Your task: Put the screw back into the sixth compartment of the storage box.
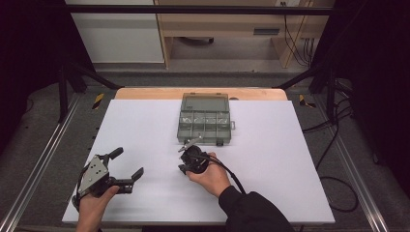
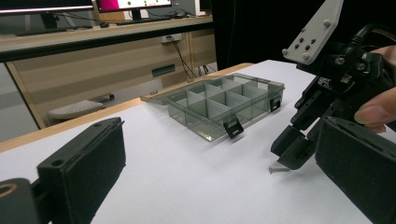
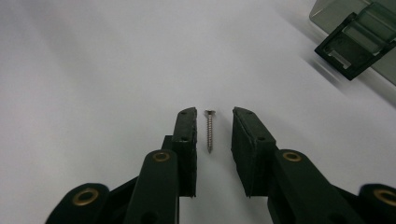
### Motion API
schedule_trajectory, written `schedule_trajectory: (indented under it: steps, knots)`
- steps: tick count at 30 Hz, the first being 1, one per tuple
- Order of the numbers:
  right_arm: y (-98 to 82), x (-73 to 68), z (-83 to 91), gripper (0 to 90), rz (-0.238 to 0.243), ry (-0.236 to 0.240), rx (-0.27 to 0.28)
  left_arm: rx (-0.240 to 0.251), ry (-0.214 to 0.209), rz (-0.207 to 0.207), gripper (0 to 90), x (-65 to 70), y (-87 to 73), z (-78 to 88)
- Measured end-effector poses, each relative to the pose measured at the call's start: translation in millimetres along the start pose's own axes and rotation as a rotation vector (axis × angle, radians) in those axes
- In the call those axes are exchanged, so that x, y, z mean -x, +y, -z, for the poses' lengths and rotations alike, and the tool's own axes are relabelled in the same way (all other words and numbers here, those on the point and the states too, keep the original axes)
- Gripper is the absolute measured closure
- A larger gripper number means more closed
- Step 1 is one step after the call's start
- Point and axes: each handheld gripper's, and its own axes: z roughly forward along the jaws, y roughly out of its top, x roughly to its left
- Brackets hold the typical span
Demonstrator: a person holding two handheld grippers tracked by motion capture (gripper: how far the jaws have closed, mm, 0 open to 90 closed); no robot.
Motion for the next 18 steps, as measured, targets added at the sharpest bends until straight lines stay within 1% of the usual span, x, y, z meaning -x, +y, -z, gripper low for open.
schedule_trajectory:
  steps: [6,8,11,12,18]
  knots:
    - [0.2,0.0,-2.9,76.3,-0.003,0.015,0.005,0.000,0.000,0.000,1.6,-0.1,-0.1,0.0]
    - [0.4,0.4,-4.3,77.6,0.003,0.000,0.003,-0.008,-0.001,-0.005,1.6,-0.3,0.1,0.3]
    - [0.3,1.1,-6.3,79.9,-0.006,0.008,0.006,-0.009,-0.002,-0.006,1.6,-0.2,0.2,0.3]
    - [0.2,1.8,-7.2,80.8,-0.003,0.001,0.005,-0.009,-0.002,-0.005,1.6,-0.2,0.1,0.2]
    - [-0.1,2.7,-8.8,87.2,-0.007,0.000,0.005,-0.013,-0.003,-0.010,1.6,0.1,0.0,-0.2]
